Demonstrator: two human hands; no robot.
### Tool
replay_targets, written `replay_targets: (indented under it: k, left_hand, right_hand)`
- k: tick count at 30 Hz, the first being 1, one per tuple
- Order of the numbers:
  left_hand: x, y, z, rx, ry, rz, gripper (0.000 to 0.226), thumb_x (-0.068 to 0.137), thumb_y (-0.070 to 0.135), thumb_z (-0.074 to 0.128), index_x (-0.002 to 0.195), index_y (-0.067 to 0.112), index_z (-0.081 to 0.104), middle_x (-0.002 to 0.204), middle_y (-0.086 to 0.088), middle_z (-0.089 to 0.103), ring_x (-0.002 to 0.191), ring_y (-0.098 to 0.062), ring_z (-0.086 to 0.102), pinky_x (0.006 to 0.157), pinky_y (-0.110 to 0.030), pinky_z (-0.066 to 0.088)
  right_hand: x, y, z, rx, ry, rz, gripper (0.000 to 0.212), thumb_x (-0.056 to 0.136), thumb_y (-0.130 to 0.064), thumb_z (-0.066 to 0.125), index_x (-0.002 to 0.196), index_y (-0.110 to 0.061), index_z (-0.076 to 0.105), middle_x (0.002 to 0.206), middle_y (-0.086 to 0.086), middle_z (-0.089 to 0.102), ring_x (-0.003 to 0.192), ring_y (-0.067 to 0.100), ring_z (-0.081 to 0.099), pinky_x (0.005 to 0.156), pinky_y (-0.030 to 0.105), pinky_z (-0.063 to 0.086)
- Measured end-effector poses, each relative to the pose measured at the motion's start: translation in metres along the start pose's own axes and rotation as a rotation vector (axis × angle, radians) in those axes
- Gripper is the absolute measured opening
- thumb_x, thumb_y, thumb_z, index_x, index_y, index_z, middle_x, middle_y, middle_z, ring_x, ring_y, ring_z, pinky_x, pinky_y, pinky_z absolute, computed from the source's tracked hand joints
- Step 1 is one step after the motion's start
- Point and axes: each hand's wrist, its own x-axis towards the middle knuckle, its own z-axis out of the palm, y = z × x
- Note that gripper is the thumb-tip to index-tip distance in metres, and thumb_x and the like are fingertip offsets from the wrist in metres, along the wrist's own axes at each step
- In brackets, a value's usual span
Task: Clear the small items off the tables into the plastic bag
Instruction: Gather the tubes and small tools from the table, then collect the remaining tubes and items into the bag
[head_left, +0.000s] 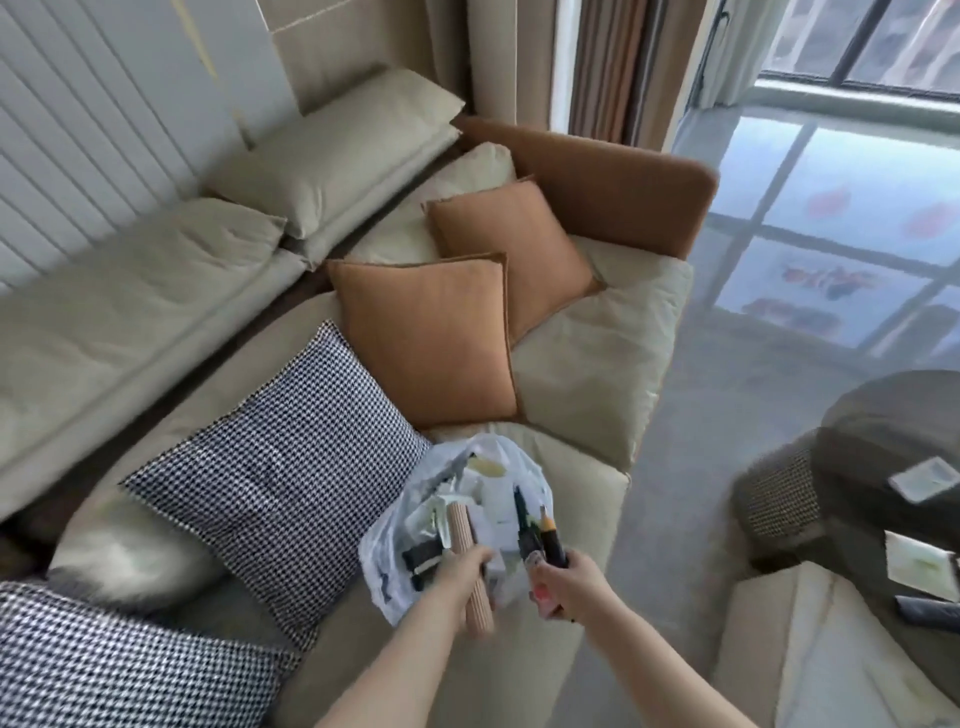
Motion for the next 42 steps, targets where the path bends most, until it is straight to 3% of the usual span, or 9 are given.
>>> replay_targets:
  k: [4, 13, 18, 21, 25, 29, 33, 37, 42]
  left_hand:
    - [0.049, 0.013, -0.028, 0.118, 0.106, -0.021, 0.046, 0.085, 0.017, 0.062, 0.122, -0.001, 0.043, 0.101, -0.019, 0.059, 0.085, -0.03, 0.061, 0.067, -0.029, 0.047]
    - [0.141, 0.035, -0.028, 0.615, 0.19, 0.117, 0.049, 0.082, 0.027, 0.06, 0.125, 0.016, 0.04, 0.095, 0.001, 0.058, 0.074, -0.015, 0.06, 0.052, -0.024, 0.043]
    - [0.167, 0.027, -0.032, 0.78, 0.207, 0.171, 0.051, 0.083, 0.028, 0.062, 0.131, 0.021, 0.046, 0.127, -0.003, 0.054, 0.107, -0.023, 0.058, 0.083, -0.033, 0.05]
    - [0.173, 0.019, -0.036, 0.787, 0.199, 0.16, 0.054, 0.085, 0.023, 0.06, 0.136, 0.024, 0.042, 0.138, -0.001, 0.047, 0.115, -0.022, 0.054, 0.087, -0.032, 0.048]
    - [0.168, 0.019, -0.034, 0.81, 0.161, 0.152, 0.059, 0.082, 0.022, 0.064, 0.136, 0.023, 0.042, 0.136, -0.003, 0.047, 0.114, -0.021, 0.053, 0.087, -0.03, 0.048]
    - [0.153, 0.025, -0.025, 0.841, 0.135, 0.157, 0.06, 0.081, 0.024, 0.066, 0.136, 0.019, 0.042, 0.133, -0.001, 0.05, 0.114, -0.02, 0.053, 0.084, -0.028, 0.045]
    - [0.136, 0.03, -0.008, 0.806, 0.087, 0.173, 0.049, 0.083, 0.019, 0.062, 0.129, 0.016, 0.046, 0.121, -0.005, 0.057, 0.099, -0.02, 0.056, 0.079, -0.03, 0.049]
    - [0.11, 0.034, 0.019, 0.876, -0.065, 0.242, 0.05, 0.087, 0.022, 0.06, 0.133, 0.017, 0.042, 0.122, -0.006, 0.057, 0.109, -0.023, 0.056, 0.084, -0.029, 0.043]
    - [0.062, 0.03, 0.062, 1.061, -0.231, 0.334, 0.039, 0.087, 0.026, 0.057, 0.124, 0.017, 0.051, 0.116, -0.005, 0.062, 0.106, -0.025, 0.056, 0.09, -0.03, 0.046]
  right_hand:
    - [0.038, -0.015, 0.031, -0.167, 0.063, 0.045, 0.009, 0.089, -0.018, 0.052, 0.084, -0.011, 0.054, 0.058, 0.003, 0.054, 0.052, 0.016, 0.051, 0.052, 0.026, 0.046]
    - [0.121, -0.039, 0.063, -0.357, 0.171, -0.01, 0.022, 0.086, -0.014, 0.05, 0.107, -0.014, 0.052, 0.071, -0.001, 0.052, 0.054, 0.012, 0.05, 0.046, 0.021, 0.036]
    - [0.144, -0.036, 0.061, -0.499, 0.086, -0.019, 0.05, 0.084, -0.007, 0.051, 0.131, -0.022, 0.046, 0.104, -0.002, 0.062, 0.075, 0.01, 0.058, 0.051, 0.018, 0.04]
    - [0.149, -0.031, 0.055, -0.552, 0.102, 0.012, 0.022, 0.084, -0.008, 0.049, 0.1, -0.022, 0.054, 0.1, 0.0, 0.059, 0.072, 0.006, 0.049, 0.052, 0.019, 0.033]
    - [0.142, -0.032, 0.046, -0.499, 0.145, 0.058, 0.04, 0.087, -0.011, 0.05, 0.127, -0.013, 0.051, 0.112, 0.001, 0.059, 0.084, 0.012, 0.058, 0.063, 0.019, 0.046]
    - [0.123, -0.032, 0.036, -0.483, 0.149, 0.07, 0.044, 0.088, -0.012, 0.052, 0.132, -0.015, 0.05, 0.124, -0.001, 0.056, 0.101, 0.012, 0.057, 0.07, 0.017, 0.04]
    - [0.104, -0.026, 0.018, -0.452, 0.187, 0.069, 0.008, 0.084, -0.014, 0.057, 0.088, -0.02, 0.058, 0.088, -0.001, 0.061, 0.078, 0.014, 0.059, 0.069, 0.029, 0.045]
    - [0.072, -0.019, -0.008, -0.413, 0.271, 0.074, 0.037, 0.087, -0.014, 0.056, 0.123, -0.01, 0.056, 0.119, 0.006, 0.062, 0.102, 0.022, 0.061, 0.081, 0.03, 0.048]
    - [0.027, 0.005, -0.054, -0.383, 0.374, 0.074, 0.042, 0.086, -0.015, 0.054, 0.128, -0.012, 0.053, 0.126, 0.005, 0.06, 0.112, 0.02, 0.058, 0.083, 0.022, 0.045]
